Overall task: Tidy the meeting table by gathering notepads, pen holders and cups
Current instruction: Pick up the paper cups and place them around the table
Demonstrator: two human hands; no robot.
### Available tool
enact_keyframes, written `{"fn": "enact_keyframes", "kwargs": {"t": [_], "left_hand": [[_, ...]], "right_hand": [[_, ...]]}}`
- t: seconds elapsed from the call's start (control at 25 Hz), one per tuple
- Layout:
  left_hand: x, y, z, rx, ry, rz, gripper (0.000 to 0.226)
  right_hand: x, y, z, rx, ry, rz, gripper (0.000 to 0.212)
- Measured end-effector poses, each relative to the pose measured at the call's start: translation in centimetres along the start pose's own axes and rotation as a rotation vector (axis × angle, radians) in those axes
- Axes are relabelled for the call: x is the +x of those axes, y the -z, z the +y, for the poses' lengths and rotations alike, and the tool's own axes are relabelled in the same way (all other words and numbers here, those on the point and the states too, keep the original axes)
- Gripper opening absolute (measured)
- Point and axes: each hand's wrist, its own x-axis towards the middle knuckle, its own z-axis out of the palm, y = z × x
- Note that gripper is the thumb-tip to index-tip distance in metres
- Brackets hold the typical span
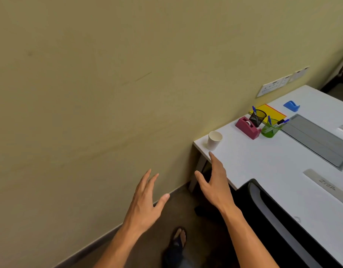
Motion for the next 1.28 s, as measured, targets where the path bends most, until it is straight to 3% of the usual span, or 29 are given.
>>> {"fn": "enact_keyframes", "kwargs": {"t": [0.36, 0.6, 0.76, 0.84, 1.0, 1.28], "left_hand": [[20.3, -8.3, 2.7, 0.034, -0.086, -0.228, 0.073], [29.2, -13.3, 5.0, 0.055, -0.11, -0.386, 0.072], [31.2, -13.7, 4.7, 0.069, -0.107, -0.43, 0.073], [31.6, -13.5, 4.4, 0.061, -0.095, -0.446, 0.072], [32.2, -12.9, 3.7, 0.059, -0.086, -0.482, 0.073], [30.6, -9.8, 3.8, 0.017, -0.182, -0.504, 0.071]], "right_hand": [[18.5, -3.2, 7.4, 0.05, -0.316, 0.13, 0.078], [27.9, -3.9, 12.7, -0.112, -0.527, 0.132, 0.092], [30.1, -5.2, 15.4, -0.205, -0.561, -0.024, 0.108], [30.3, -6.0, 16.1, -0.231, -0.547, -0.072, 0.104], [30.9, -6.6, 16.3, -0.177, -0.59, 0.007, 0.088], [26.4, -5.2, 11.9, -0.035, -0.505, 0.147, 0.093]]}}
